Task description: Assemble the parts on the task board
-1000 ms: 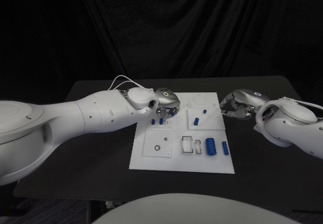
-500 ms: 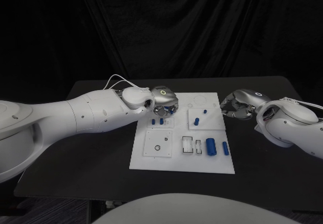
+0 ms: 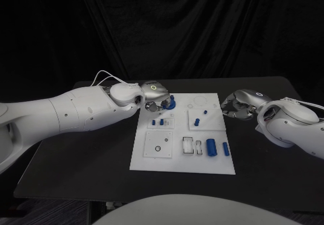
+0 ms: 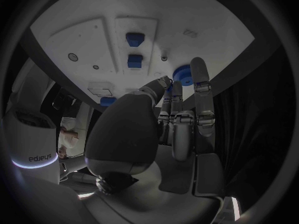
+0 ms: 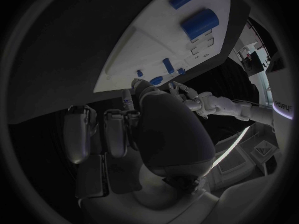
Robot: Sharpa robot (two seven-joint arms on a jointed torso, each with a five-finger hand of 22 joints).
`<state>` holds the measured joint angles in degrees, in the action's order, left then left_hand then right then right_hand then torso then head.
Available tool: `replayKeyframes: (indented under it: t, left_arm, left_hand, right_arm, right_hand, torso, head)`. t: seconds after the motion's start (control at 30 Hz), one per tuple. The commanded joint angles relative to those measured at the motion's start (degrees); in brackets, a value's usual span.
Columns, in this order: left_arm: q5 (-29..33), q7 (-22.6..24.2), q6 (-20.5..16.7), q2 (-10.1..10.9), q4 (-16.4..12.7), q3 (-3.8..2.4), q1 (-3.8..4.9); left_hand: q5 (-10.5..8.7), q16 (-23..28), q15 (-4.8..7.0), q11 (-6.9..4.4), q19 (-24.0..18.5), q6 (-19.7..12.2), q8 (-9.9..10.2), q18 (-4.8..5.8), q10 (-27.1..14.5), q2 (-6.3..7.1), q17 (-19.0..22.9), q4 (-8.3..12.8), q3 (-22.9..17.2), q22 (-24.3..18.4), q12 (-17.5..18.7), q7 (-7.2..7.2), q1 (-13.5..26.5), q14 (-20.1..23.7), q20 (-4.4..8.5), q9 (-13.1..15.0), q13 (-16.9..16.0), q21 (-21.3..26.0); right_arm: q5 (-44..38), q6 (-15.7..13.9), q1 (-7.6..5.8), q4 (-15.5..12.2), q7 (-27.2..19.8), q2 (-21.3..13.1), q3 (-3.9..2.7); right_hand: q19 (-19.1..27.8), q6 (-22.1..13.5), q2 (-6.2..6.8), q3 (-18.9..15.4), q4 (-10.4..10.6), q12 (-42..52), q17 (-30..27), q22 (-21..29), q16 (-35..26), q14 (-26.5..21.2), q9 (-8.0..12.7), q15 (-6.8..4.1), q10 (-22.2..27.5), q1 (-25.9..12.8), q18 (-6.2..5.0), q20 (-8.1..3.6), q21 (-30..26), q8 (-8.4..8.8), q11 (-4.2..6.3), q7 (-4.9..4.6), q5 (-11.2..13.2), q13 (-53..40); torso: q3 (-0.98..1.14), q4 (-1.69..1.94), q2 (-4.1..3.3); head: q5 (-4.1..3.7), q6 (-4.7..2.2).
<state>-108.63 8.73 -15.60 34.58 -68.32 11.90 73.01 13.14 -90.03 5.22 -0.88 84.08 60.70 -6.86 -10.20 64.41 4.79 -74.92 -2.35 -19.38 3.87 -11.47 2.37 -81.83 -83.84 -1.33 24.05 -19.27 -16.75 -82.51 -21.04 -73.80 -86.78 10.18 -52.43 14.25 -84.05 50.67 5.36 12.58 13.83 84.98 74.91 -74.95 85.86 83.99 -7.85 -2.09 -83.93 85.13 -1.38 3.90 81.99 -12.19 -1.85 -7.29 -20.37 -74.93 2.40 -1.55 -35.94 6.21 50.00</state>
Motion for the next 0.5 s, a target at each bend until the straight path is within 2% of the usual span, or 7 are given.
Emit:
replayKeyframes:
  t: [0.03, 0.1, 0.3, 0.43, 0.5]
  left_arm:
    - [-0.1, -0.9, 0.8, 0.5, -0.4, 0.06, 0.1]
    - [-0.1, -1.1, 1.1, 0.9, -0.6, 0.11, 0.09]
    - [-0.1, -1.5, 1.5, 1.5, -0.9, 0.17, -0.05]
    - [-0.1, -1.7, 1.9, 1.5, -0.9, 0.19, -0.19]
    - [-0.1, -1.8, 2.1, 1.4, -0.8, 0.19, -0.27]
  left_hand:
    - [0.12, 0.0, 0.29, 0.04, 2.9, 0.2, 0.3, -0.58, 0.3, -0.06, -15.1, 0.2, 0.0, -0.1, 0.3, 0.09, 0.8, -6.2, 0.44, 0.2, 0.1, -0.2]
    - [0.03, 0.0, 0.27, 0.07, 3.0, 0.2, 0.4, -0.58, 0.3, -0.01, -15.1, 0.2, 0.0, -0.1, 0.5, 0.12, 0.8, -6.2, 0.42, 0.2, 0.2, -0.2]
    - [-0.25, 0.0, 0.23, 0.1, 2.9, 0.0, 0.6, -0.58, 0.3, 0.05, -15.1, 0.1, -0.1, -0.1, 0.9, 0.1, 1.1, -6.2, 0.38, 0.2, 0.5, -0.1]
    - [-0.32, 0.0, 0.22, 0.11, 2.9, -0.1, 0.7, -0.58, 0.3, 0.08, -15.1, 0.1, -0.1, -0.1, 1.0, 0.09, 1.1, -6.2, 0.37, 0.2, 0.6, 0.0]
    - [-0.34, 0.0, 0.22, 0.14, 2.9, -0.1, 0.8, -0.58, 0.3, 0.08, -15.1, 0.1, -0.1, -0.1, 1.1, 0.11, 1.2, -6.2, 0.36, 0.2, 0.6, 0.0]
  right_arm:
    - [-0.1, 0.1, 0.14, 0.0, 0.9, -0.2, -0.03]
    - [-0.1, 0.2, 0.14, 0.0, 0.9, -0.2, -0.03]
    - [-0.1, 0.3, 0.24, 0.1, 0.9, -0.3, -0.03]
    - [-0.1, 0.4, 0.34, 0.1, 0.8, -0.3, -0.03]
    - [-0.1, 0.5, 0.37, 0.0, 0.8, -0.3, -0.03]
  right_hand:
    - [-1.9, 0.6, -0.11, 0.4, -0.1, -0.2, 5.5, -11.6, -0.3, 4.1, 0.1, 0.26, -1.0, 0.1, -0.9, 0.44, -0.3, 0.06, -0.48, 0.01, -0.3, -6.9]
    - [-1.9, 0.6, -0.11, 0.4, -0.1, -0.2, 5.5, -11.6, -0.3, 4.1, 0.1, 0.26, -1.0, 0.1, -0.9, 0.44, -0.3, 0.06, -0.48, 0.01, -0.3, -6.9]
    - [-1.9, 0.6, -0.1, 0.5, -0.2, -0.2, 5.6, -11.6, -0.3, 4.1, 0.1, 0.28, -1.0, 0.1, -0.9, 0.45, -0.3, 0.09, -0.51, -0.02, -0.3, -6.9]
    - [-1.9, 0.6, -0.1, 0.5, -0.2, -0.2, 5.6, -11.6, -0.3, 4.1, 0.1, 0.28, -1.0, 0.1, -0.9, 0.45, -0.3, 0.09, -0.51, -0.02, -0.3, -6.9]
    - [-1.9, 0.6, -0.1, 0.5, -0.2, -0.2, 5.6, -11.6, -0.3, 4.1, 0.1, 0.28, -1.0, 0.1, -0.9, 0.45, -0.3, 0.09, -0.51, -0.02, -0.3, -6.9]
  torso:
    - [0.0, 0.2, 0.02]
    - [-0.04, 0.26, 0.02]
    - [-0.14, 0.1, -0.13]
    - [-0.23, 0.29, -0.18]
    - [-0.15, 0.3, -0.16]
  head:
    - [-0.13, 0.0]
    - [-0.14, 0.0]
    - [0.35, 0.0]
    - [0.16, 0.0]
    - [0.09, 0.0]
